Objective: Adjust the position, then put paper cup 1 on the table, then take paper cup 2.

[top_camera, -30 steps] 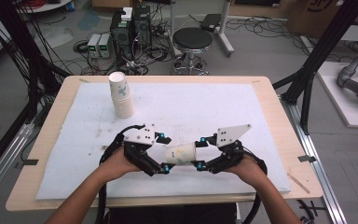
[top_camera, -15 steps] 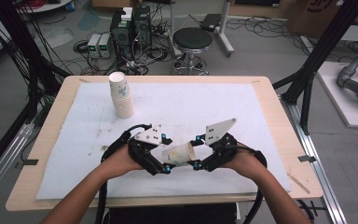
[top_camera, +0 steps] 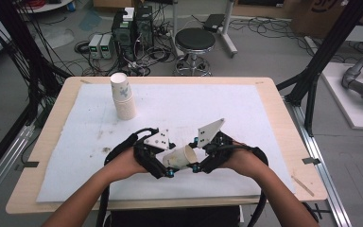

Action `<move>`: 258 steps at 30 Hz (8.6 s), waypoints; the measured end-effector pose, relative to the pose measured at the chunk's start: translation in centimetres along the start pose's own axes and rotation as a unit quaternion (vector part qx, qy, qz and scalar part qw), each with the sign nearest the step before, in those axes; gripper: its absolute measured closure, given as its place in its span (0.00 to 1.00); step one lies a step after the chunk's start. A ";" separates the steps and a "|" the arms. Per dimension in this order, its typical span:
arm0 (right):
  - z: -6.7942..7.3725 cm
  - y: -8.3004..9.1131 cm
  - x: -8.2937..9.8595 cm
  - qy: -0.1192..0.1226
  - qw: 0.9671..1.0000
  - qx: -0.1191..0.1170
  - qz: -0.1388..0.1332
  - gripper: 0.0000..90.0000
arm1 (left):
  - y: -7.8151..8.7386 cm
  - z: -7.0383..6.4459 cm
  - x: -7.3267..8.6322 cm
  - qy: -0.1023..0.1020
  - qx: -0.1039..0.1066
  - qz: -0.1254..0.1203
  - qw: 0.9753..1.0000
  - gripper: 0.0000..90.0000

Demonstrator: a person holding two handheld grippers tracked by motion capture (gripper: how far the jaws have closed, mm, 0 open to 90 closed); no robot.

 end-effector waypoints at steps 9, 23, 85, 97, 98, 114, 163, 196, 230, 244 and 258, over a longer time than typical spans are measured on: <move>0.0 -0.8 -0.8 0.014 0.999 -0.004 0.028 0.38 | -0.5 -0.1 0.3 -0.003 0.002 0.023 1.000 0.23; 0.3 -1.6 -1.2 0.027 0.998 -0.011 0.053 0.38 | -1.0 -0.1 0.7 0.011 0.011 0.049 0.999 0.32; -1.8 5.0 12.9 -0.216 0.911 0.285 -0.207 0.24 | 9.9 1.3 10.7 0.100 -0.294 -0.248 0.918 0.35; -2.0 4.7 12.5 -0.212 0.912 0.280 -0.214 0.24 | 12.1 1.3 11.5 0.111 -0.329 -0.272 0.897 0.35; -2.0 4.7 12.5 -0.210 0.912 0.280 -0.214 0.24 | 12.2 1.4 11.5 0.110 -0.331 -0.272 0.897 0.35; -2.0 4.7 12.7 -0.212 0.911 0.284 -0.213 0.24 | 14.5 2.5 13.0 0.121 -0.374 -0.274 0.878 0.35; -1.2 6.0 13.0 -0.208 0.909 0.289 -0.217 0.24 | 16.0 4.3 19.1 0.214 -0.455 -0.084 0.860 0.35; -1.6 6.5 13.6 -0.212 0.904 0.308 -0.207 0.24 | 17.2 0.5 11.9 0.128 -0.389 -0.332 0.850 0.17; -1.4 8.4 14.9 -0.235 0.884 0.343 -0.212 0.24 | 13.6 1.8 12.1 0.136 -0.343 -0.296 0.881 0.17; -1.2 8.4 15.2 -0.233 0.887 0.337 -0.213 0.24 | 13.8 2.0 11.4 0.154 -0.352 -0.295 0.875 0.18; -1.3 8.3 14.9 -0.231 0.890 0.330 -0.211 0.24 | 14.2 3.4 9.0 0.150 -0.348 -0.286 0.880 0.18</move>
Point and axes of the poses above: each handheld gripper's, and its own axes: y roughly backward along the jaws, x roughly out of its underside, z roughly to its left, the point moved 3 cm from there along -y, roughly forward along the jaws, and after that the axes turned 11 degrees about -z, right-handed, at the moved point
